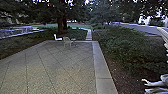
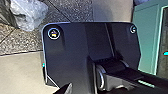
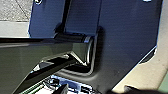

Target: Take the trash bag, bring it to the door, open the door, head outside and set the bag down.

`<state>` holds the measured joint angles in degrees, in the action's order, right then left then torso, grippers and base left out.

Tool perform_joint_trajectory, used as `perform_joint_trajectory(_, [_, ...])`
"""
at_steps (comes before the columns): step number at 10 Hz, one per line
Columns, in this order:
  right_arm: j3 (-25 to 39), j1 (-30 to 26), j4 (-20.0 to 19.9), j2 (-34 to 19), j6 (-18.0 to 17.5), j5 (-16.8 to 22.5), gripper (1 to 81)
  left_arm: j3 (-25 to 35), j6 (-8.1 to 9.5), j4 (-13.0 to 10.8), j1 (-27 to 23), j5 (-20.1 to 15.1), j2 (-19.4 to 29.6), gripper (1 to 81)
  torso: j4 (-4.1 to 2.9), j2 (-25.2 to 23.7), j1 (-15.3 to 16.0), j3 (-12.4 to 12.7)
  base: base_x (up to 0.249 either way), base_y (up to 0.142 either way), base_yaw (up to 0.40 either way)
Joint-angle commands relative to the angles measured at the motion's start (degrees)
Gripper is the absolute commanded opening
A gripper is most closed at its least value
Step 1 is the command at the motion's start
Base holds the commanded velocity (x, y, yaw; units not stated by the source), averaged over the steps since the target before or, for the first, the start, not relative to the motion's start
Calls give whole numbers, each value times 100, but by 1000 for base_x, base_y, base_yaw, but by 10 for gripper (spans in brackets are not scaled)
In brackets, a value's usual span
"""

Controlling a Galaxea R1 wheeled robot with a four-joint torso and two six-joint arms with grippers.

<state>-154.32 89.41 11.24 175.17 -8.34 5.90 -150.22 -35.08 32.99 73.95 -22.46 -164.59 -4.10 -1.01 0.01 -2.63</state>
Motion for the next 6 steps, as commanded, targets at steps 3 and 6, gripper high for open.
perform_joint_trajectory(3, [61,-129,1,-31,7,-176,811,-25,-411,15,713,1003,-444,811,0,0,0,0,0,0,0])
perform_joint_trajectory(6, [70,-15,45,-102,16,-623,811,-25,-403,76,950,1445,-585,811,0,-2,-1,2,0,0,0])
